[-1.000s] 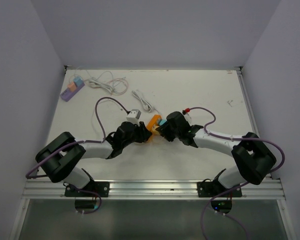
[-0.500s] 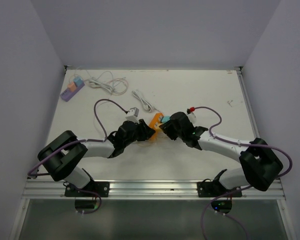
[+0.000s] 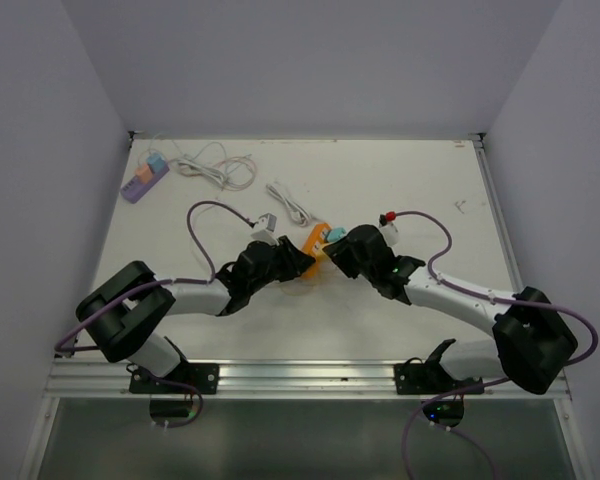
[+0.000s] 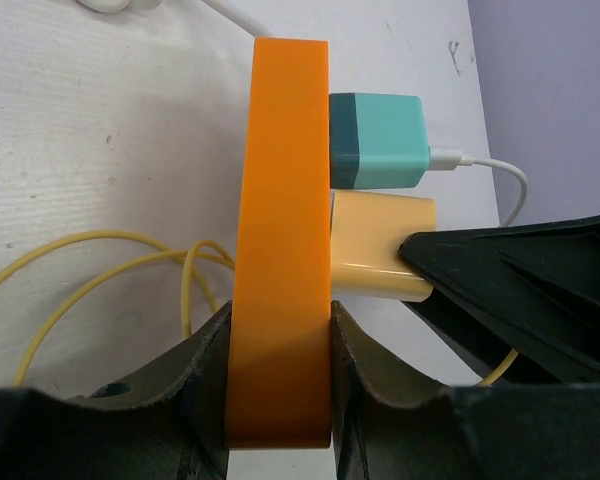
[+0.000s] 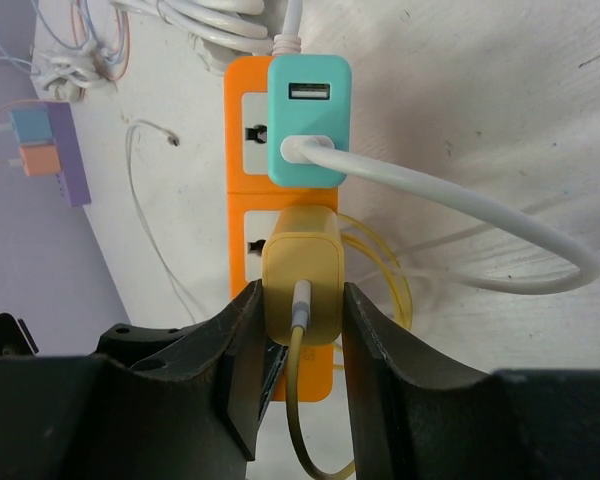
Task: Pull the plug off the socket
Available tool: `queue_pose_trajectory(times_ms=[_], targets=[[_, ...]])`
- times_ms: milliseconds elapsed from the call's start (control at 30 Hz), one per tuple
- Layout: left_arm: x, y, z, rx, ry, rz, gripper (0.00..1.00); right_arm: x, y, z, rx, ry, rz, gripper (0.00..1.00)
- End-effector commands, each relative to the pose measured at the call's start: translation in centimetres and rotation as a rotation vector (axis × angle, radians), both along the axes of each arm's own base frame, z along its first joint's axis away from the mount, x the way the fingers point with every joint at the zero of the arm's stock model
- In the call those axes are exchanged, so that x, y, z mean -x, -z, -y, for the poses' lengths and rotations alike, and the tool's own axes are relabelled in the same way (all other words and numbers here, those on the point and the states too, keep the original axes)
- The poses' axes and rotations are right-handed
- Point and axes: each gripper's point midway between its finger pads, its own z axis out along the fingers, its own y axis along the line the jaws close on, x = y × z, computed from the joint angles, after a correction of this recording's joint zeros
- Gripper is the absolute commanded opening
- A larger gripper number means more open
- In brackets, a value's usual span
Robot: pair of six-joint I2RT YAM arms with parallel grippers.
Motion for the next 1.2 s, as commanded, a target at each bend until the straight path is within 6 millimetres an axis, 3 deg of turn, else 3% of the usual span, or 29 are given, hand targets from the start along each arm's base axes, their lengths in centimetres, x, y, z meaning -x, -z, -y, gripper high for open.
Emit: queue_pose_trajectory(times_ms=[0, 367, 533, 667, 900, 1033, 1167], targets=[[-2.3, 1.8, -2.6, -0.056, -0.187, -0.037, 0.0, -1.2, -5.9, -0.9, -0.123, 0.01, 0.166, 0.0], [-1.6, 5.3, -3.4, -0.107, -0.219, -0.138, 0.0, -1.2, -7.8, -0.8, -0.12, -0.02, 0.23, 0.0], [-1.5, 5.9, -3.6, -0.112, -0.225, -0.153, 0.0, -1.0, -8.6, -0.2, -0.082, -0.026, 0.247, 0.0], [-1.9, 5.0, -3.3, -0.103, -0.211, -0.119, 0.0, -0.6, -9.7, -0.2, -0.049, -0.064, 0.249, 0.0], [-2.8, 2.3, -2.4, -0.107, -0.162, -0.026, 0.0, 1.9, -9.0, -0.3, 0.113, -0.272, 0.188, 0.0], [-3.9, -0.5, -1.9, -0.111, -0.144, 0.066, 0.0, 4.5, -6.8, 1.3, 0.268, -0.423, 0.117, 0.0], [-4.5, -1.7, -1.6, -0.1, -0.132, 0.104, 0.0, 6.9, -4.5, 2.9, 0.359, -0.524, 0.04, 0.0]])
